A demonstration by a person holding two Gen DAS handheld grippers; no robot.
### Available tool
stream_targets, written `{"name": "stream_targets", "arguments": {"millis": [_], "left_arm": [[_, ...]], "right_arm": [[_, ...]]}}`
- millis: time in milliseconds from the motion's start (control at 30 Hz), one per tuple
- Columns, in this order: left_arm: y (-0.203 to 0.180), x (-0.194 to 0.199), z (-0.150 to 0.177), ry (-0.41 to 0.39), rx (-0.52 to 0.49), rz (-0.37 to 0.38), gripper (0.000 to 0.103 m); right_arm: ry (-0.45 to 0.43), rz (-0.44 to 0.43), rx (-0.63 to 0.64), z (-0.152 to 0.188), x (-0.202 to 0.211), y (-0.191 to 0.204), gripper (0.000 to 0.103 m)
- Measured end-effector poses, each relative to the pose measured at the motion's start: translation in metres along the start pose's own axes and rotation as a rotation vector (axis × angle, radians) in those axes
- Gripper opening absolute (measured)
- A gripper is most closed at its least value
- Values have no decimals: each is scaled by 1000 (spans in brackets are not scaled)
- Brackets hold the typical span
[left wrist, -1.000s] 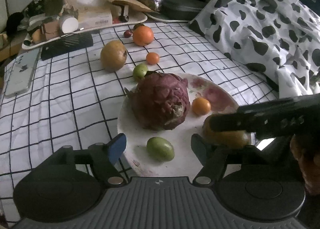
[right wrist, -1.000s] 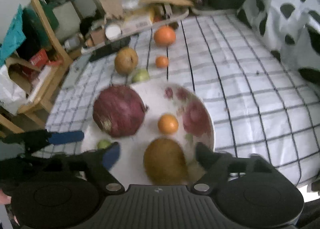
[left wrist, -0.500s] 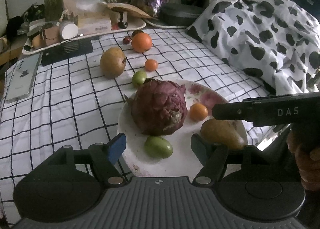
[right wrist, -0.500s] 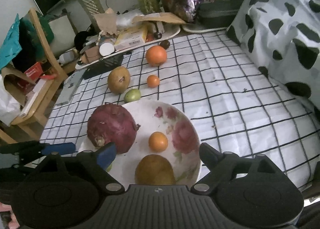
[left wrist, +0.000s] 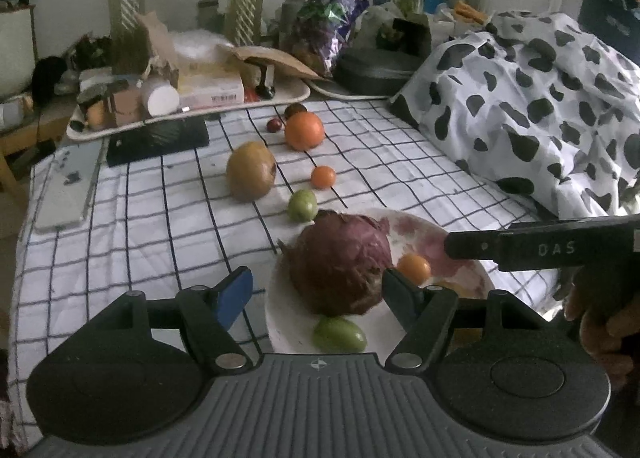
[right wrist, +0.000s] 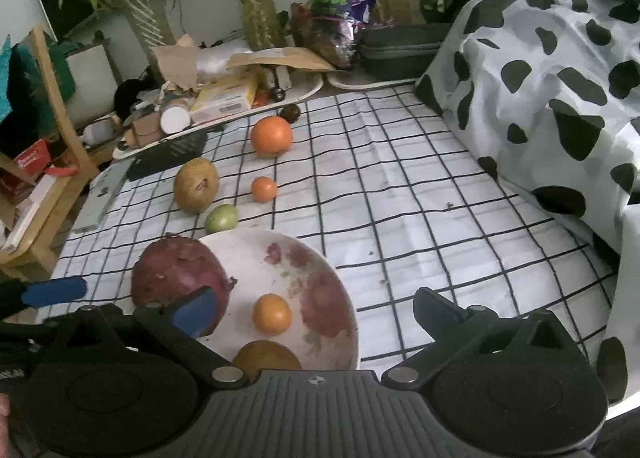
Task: Organize fruits
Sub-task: 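Withdraw both tools from the plate toward the remaining fruits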
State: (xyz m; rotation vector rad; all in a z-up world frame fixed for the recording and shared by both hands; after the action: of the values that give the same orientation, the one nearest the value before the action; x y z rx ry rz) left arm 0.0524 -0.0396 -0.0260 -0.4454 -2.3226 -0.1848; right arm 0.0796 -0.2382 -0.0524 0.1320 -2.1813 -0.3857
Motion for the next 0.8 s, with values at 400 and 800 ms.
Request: {"name": "stream_targets", "arguments": {"millis": [400,800], "left_arm": [[13,-10,-14,-25,-78,-34,70],[39,-32,-32,-21,-104,-64,70]], "right_arm": [[-68,32,178,-10,-10,17,103],[-19,30,205,-33,-39,16,103]]}}
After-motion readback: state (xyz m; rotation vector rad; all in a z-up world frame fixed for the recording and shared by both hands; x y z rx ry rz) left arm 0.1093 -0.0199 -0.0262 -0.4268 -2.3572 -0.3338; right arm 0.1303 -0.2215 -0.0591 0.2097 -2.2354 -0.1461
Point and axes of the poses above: each gripper's, at about its wrist camera, not at the fingertips, and x roughly against the way its jaws point, y to its left, z to its underside, the point moved 3 cm from there along -x, roughly the way its jaws point, and after that the axes turned 9 degrees about -x, right-handed, at the moved point
